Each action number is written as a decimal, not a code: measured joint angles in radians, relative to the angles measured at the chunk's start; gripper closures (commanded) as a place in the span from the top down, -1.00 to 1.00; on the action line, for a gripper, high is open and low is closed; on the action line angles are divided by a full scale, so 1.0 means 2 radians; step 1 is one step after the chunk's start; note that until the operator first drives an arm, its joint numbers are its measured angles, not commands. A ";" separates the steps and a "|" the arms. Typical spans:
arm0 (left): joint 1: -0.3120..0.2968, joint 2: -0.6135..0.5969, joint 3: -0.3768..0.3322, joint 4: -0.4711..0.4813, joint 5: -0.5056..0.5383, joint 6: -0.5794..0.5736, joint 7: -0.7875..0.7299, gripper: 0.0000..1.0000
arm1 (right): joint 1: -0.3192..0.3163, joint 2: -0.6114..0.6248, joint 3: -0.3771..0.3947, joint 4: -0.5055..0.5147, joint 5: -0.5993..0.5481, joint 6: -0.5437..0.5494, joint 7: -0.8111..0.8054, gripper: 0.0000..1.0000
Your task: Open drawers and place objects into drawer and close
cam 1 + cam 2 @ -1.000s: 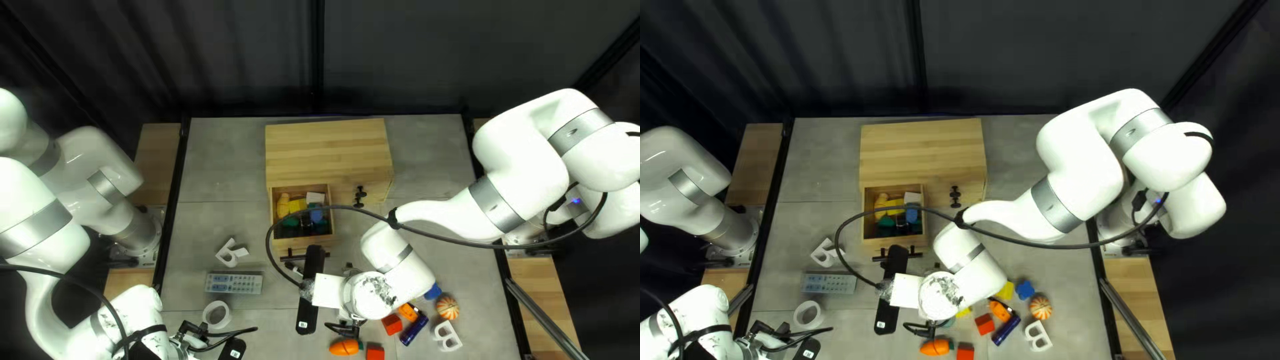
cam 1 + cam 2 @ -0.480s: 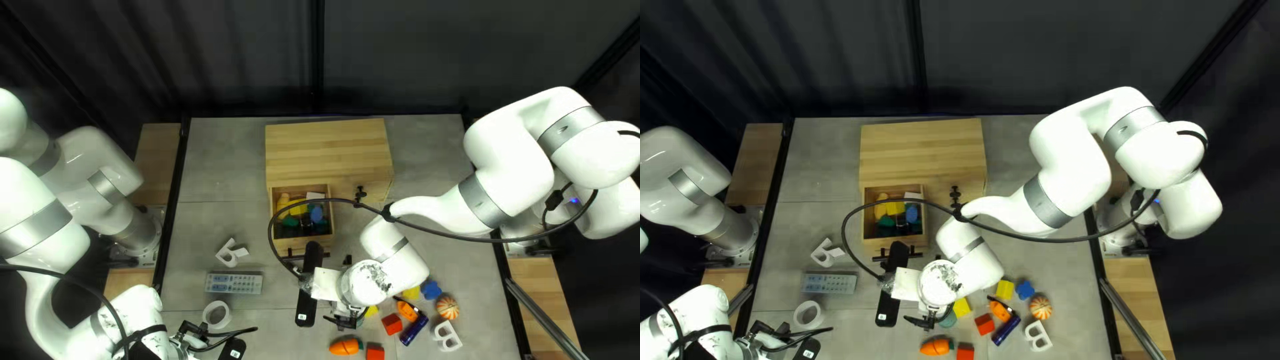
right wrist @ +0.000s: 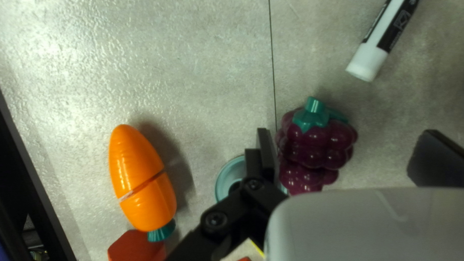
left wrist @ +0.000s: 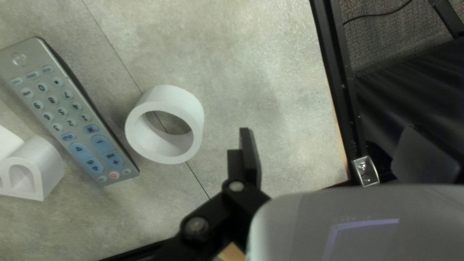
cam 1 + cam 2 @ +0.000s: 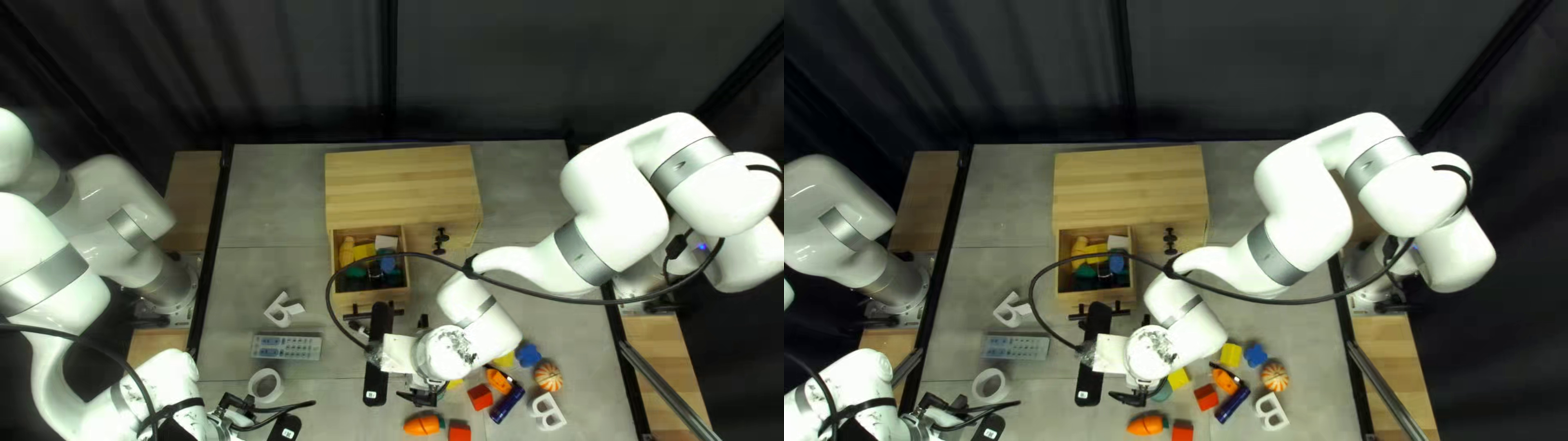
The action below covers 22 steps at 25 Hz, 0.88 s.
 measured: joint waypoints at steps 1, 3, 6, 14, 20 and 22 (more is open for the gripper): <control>0.000 0.000 0.000 0.000 0.000 0.000 0.000 1.00 | -0.002 0.001 0.001 0.001 0.002 -0.001 -0.003 1.00; 0.000 0.000 0.000 0.000 0.000 0.000 0.000 1.00 | -0.005 0.004 0.003 0.002 0.005 -0.003 -0.009 1.00; 0.000 0.000 0.000 0.000 0.000 0.000 0.000 1.00 | -0.010 0.009 0.007 0.005 0.010 -0.008 -0.018 0.95; 0.000 0.000 0.000 0.000 0.000 0.000 0.000 1.00 | -0.020 0.018 0.013 0.006 0.019 -0.018 -0.034 -0.98; 0.000 0.000 0.000 0.000 0.000 0.000 0.000 1.00 | -0.013 0.011 0.012 0.011 0.016 0.005 -0.024 -0.96; 0.000 0.000 0.000 0.000 0.000 0.000 0.000 1.00 | -0.009 0.003 0.010 0.013 0.015 0.023 -0.019 -0.97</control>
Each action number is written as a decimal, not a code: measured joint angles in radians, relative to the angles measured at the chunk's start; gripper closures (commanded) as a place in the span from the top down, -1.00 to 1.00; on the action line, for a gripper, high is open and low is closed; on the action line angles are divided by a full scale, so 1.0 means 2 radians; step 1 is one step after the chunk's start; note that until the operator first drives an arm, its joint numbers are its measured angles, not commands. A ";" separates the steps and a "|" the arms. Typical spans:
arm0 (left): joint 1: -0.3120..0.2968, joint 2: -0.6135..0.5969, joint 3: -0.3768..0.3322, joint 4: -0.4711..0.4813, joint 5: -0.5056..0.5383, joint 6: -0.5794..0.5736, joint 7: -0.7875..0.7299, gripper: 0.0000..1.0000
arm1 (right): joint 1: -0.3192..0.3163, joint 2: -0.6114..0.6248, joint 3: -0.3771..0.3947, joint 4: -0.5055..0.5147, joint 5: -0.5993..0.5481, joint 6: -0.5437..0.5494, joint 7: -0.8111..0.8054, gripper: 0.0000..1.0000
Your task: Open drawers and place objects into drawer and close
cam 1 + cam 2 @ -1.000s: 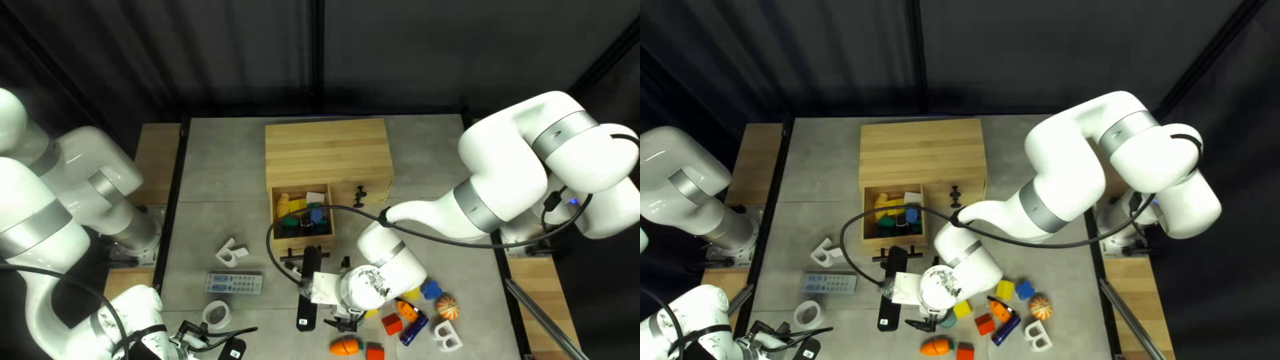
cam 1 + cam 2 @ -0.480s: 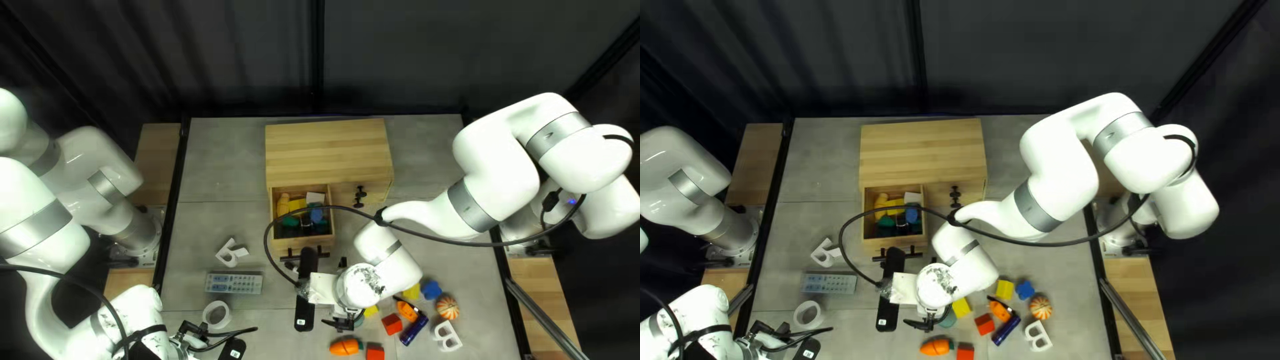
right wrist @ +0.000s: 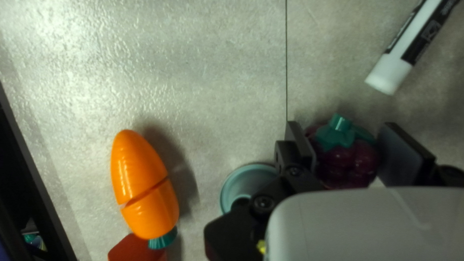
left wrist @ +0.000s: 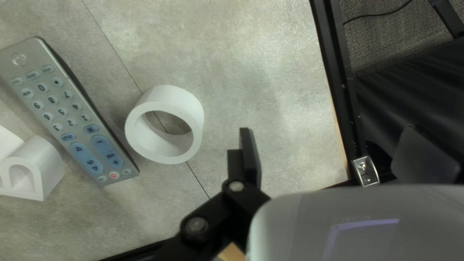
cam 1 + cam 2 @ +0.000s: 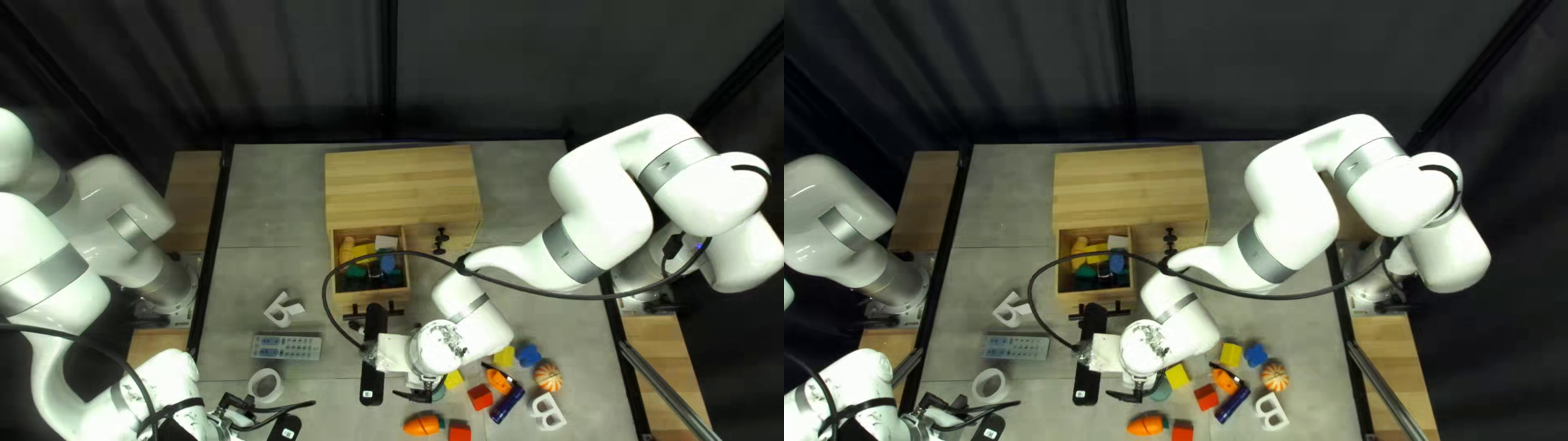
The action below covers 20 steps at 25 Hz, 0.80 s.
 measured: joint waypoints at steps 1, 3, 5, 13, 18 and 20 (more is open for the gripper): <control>0.000 0.000 0.000 0.000 0.000 0.000 0.000 1.00 | 0.002 -0.007 0.000 0.000 0.000 0.010 0.003 -0.97; 0.000 0.000 0.000 0.000 0.000 0.000 0.000 1.00 | 0.004 -0.029 -0.001 -0.002 -0.001 0.034 0.008 -0.97; 0.000 0.000 0.000 0.000 0.000 0.000 0.000 1.00 | 0.005 -0.055 -0.003 -0.004 -0.003 0.061 0.011 -0.97; 0.000 0.000 0.000 0.000 0.000 0.000 0.000 1.00 | -0.007 -0.164 -0.021 0.011 -0.037 0.175 -0.018 -0.97; 0.000 0.000 0.000 0.000 0.000 0.000 0.000 1.00 | -0.030 -0.197 -0.042 -0.003 -0.074 0.147 -0.059 -0.97; 0.000 0.000 0.000 0.000 0.000 0.000 0.000 1.00 | -0.041 -0.201 -0.051 -0.008 -0.087 0.122 -0.079 -0.96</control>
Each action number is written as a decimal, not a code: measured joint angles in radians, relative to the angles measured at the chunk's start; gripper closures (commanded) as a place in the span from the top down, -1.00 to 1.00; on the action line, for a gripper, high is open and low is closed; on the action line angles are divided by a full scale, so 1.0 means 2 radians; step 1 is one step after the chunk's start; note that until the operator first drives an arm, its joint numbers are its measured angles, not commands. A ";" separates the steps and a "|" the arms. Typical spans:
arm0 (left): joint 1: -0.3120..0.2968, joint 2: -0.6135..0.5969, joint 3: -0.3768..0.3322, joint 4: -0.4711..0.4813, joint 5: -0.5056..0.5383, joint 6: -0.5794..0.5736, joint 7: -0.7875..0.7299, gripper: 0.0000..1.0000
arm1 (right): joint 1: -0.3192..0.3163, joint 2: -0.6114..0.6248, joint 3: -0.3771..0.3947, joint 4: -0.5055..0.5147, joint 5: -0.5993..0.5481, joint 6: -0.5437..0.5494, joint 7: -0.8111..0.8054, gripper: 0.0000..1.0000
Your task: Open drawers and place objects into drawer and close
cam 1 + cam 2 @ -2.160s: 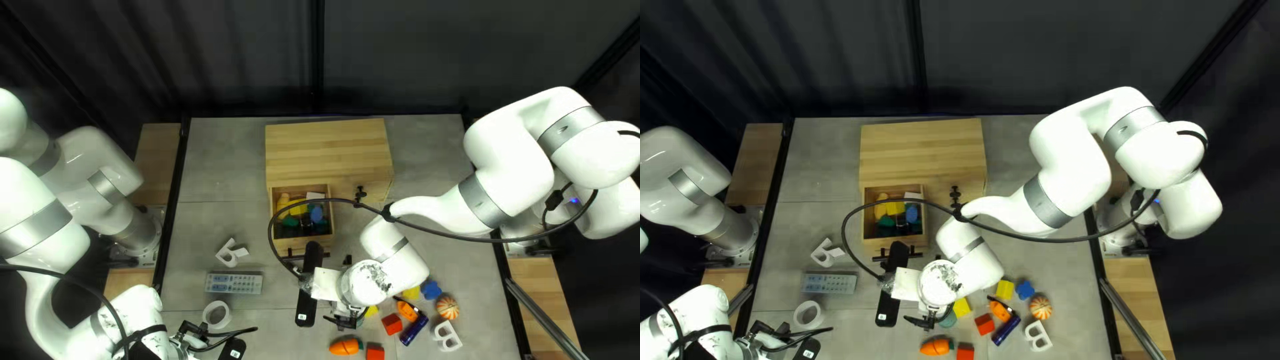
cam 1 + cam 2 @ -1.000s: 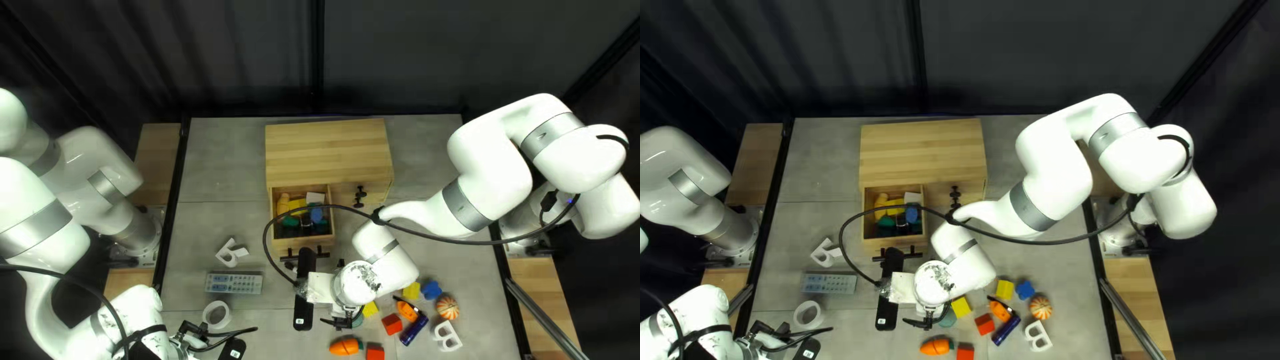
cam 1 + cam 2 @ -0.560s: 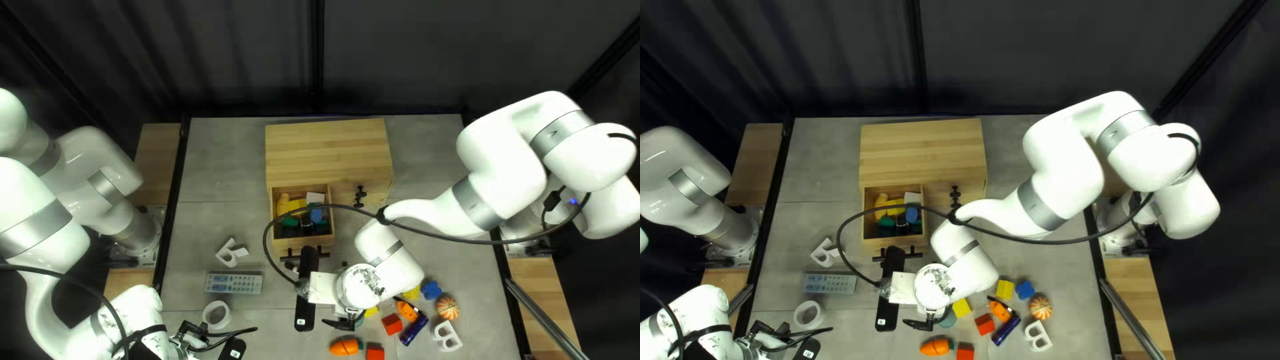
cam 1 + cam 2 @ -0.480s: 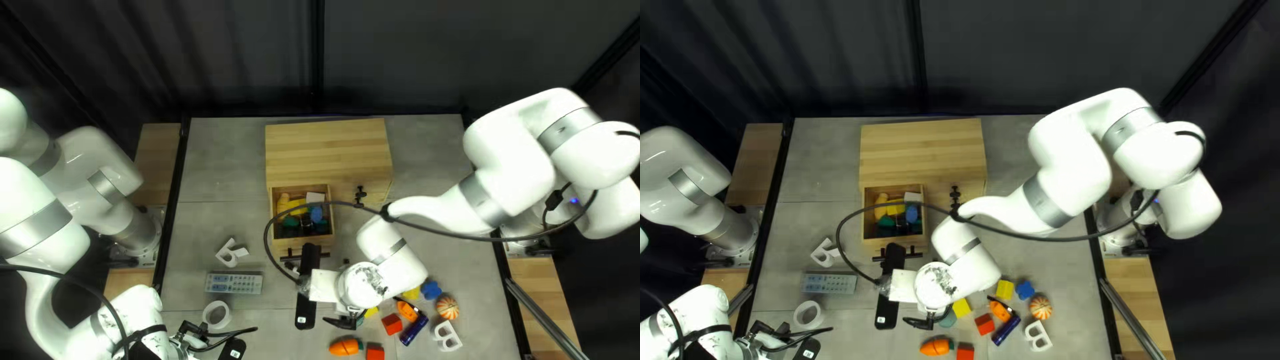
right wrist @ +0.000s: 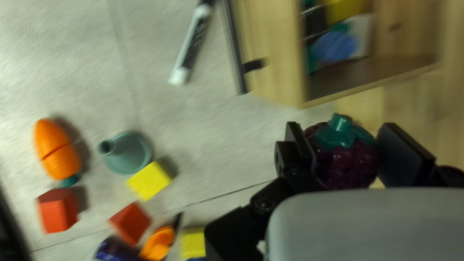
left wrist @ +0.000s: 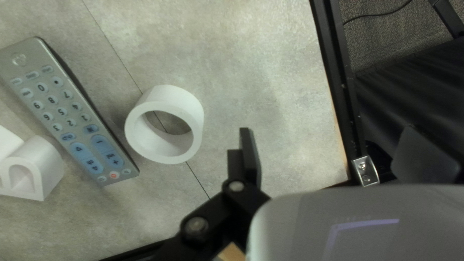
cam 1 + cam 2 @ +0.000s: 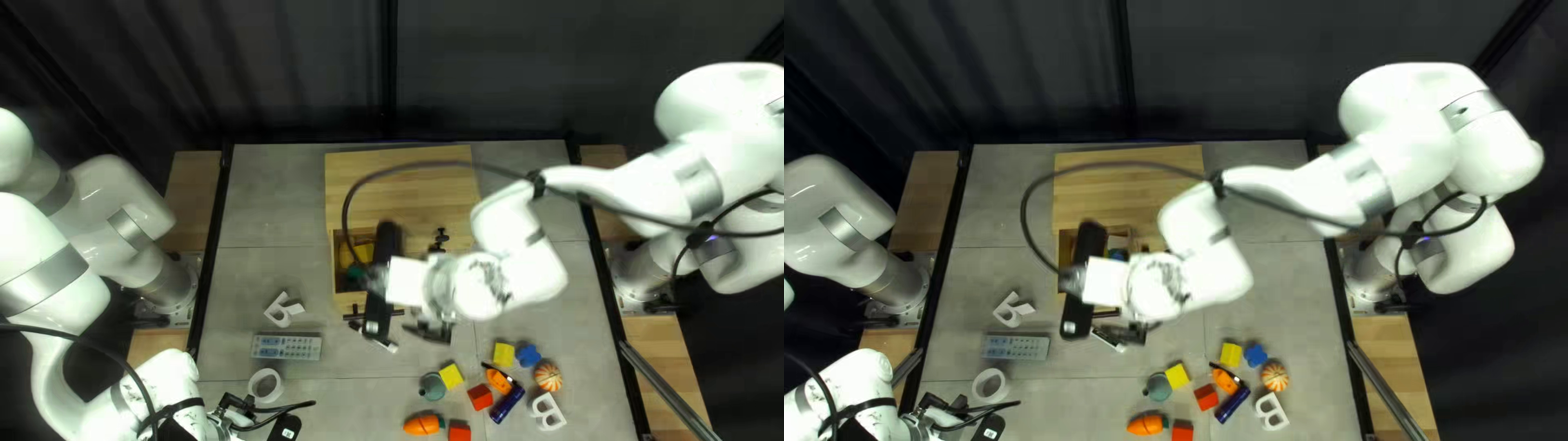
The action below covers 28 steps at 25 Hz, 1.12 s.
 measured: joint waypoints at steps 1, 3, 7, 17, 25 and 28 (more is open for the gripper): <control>0.000 0.000 0.000 0.000 0.000 0.000 0.000 1.00 | -0.005 0.000 -0.004 -0.001 -0.005 -0.012 -0.008 -0.96; 0.000 0.000 0.000 0.000 0.000 0.000 0.000 1.00 | -0.014 0.002 -0.011 -0.003 -0.013 -0.038 -0.024 -0.94; 0.000 0.000 0.000 0.000 0.000 0.000 0.000 1.00 | -0.030 0.035 -0.023 0.004 -0.028 -0.097 -0.040 0.50; 0.000 0.000 0.000 0.000 0.000 0.000 0.000 1.00 | -0.023 0.081 -0.022 0.034 -0.035 -0.122 -0.019 1.00; 0.000 0.000 0.000 0.000 0.000 0.000 0.000 1.00 | 0.053 0.080 0.023 0.069 0.004 0.045 0.098 1.00; 0.000 0.000 0.000 0.000 0.000 0.000 0.000 1.00 | 0.082 0.090 0.043 0.075 0.015 0.078 0.130 1.00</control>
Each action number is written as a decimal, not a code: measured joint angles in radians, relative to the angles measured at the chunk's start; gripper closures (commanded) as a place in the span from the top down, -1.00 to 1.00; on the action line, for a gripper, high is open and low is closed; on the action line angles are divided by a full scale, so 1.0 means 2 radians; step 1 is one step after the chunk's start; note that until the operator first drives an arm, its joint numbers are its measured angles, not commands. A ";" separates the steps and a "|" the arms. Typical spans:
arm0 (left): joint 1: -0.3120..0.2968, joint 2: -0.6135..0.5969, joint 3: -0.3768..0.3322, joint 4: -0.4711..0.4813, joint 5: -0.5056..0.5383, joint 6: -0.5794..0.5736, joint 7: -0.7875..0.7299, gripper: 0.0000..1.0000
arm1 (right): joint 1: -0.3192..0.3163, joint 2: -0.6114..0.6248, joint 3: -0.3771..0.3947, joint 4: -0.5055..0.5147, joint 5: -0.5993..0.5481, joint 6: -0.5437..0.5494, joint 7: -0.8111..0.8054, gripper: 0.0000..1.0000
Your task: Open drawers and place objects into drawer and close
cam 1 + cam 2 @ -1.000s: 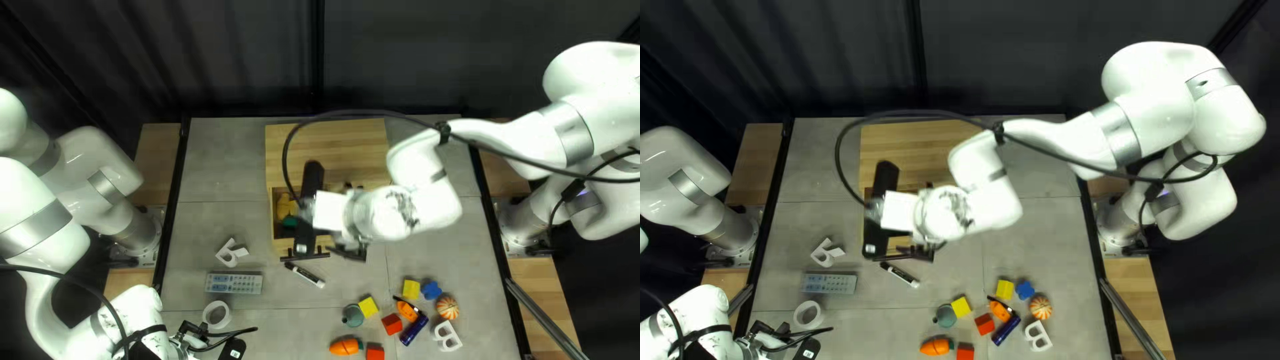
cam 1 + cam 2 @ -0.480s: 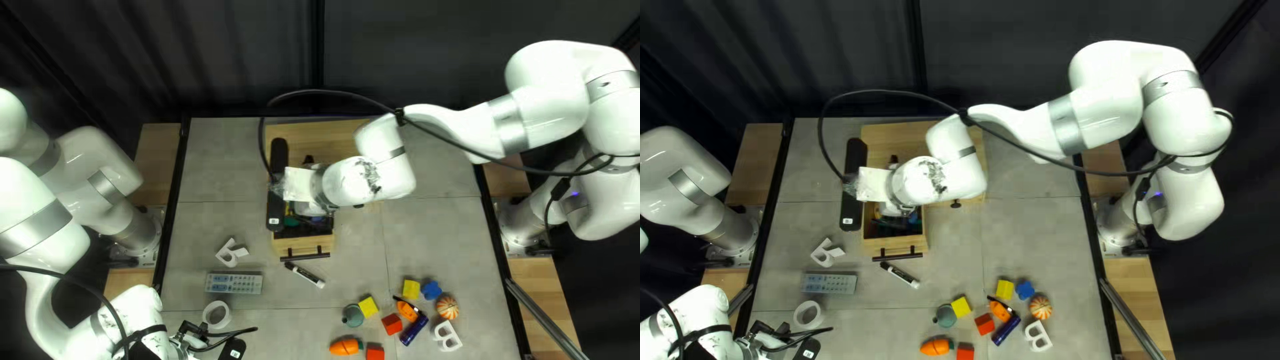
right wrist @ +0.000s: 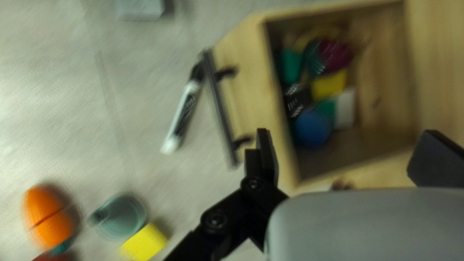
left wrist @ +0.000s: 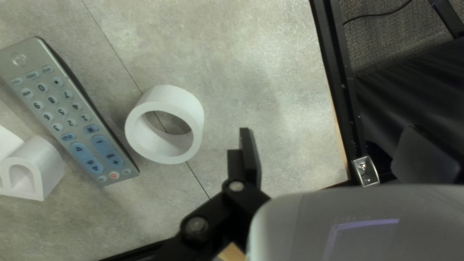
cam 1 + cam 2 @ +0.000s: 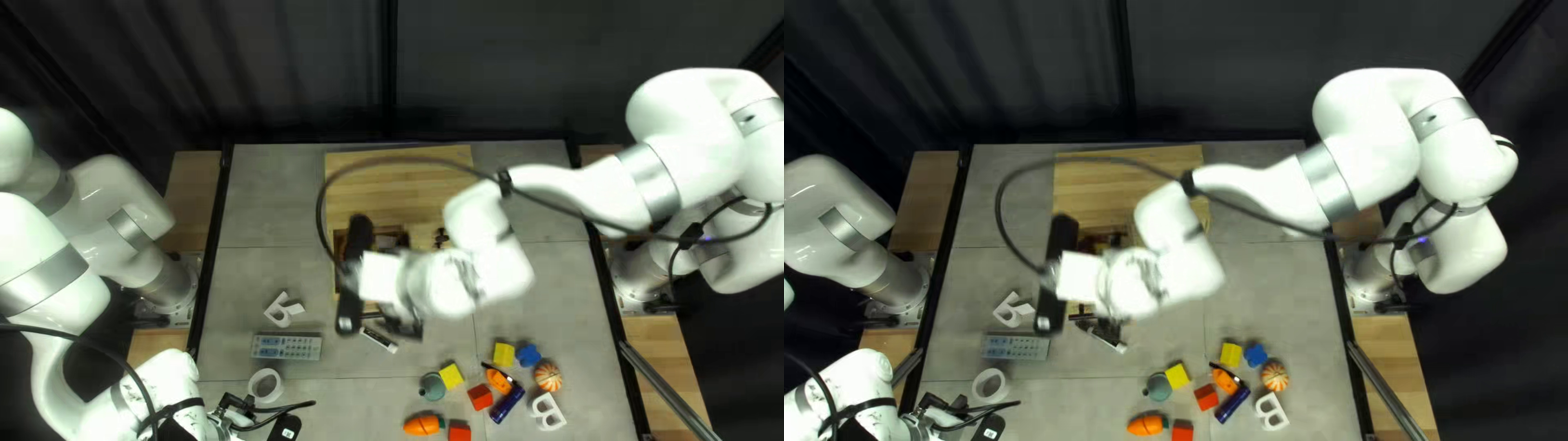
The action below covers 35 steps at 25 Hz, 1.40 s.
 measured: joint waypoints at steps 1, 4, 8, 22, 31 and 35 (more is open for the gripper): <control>0.000 0.000 0.000 0.000 0.000 0.000 0.000 1.00 | 0.007 0.001 0.006 -0.006 0.001 -0.001 0.003 1.00; 0.000 0.000 0.000 0.000 0.000 0.000 0.000 1.00 | 0.016 -0.006 0.022 -0.053 0.000 -0.041 -0.011 1.00; 0.000 0.000 0.000 0.000 0.000 0.000 0.000 1.00 | 0.013 -0.022 0.042 -0.113 0.002 -0.107 -0.092 1.00; 0.000 0.000 0.000 0.000 0.000 0.000 0.000 1.00 | -0.032 0.045 0.058 -0.091 0.041 -0.156 -0.287 1.00; 0.000 0.000 0.000 0.000 0.000 0.000 0.000 1.00 | -0.061 0.088 0.081 -0.060 0.094 -0.178 -0.342 1.00; 0.000 0.000 0.000 0.000 0.000 0.000 0.000 1.00 | -0.073 0.093 0.089 -0.068 0.113 -0.195 -0.354 1.00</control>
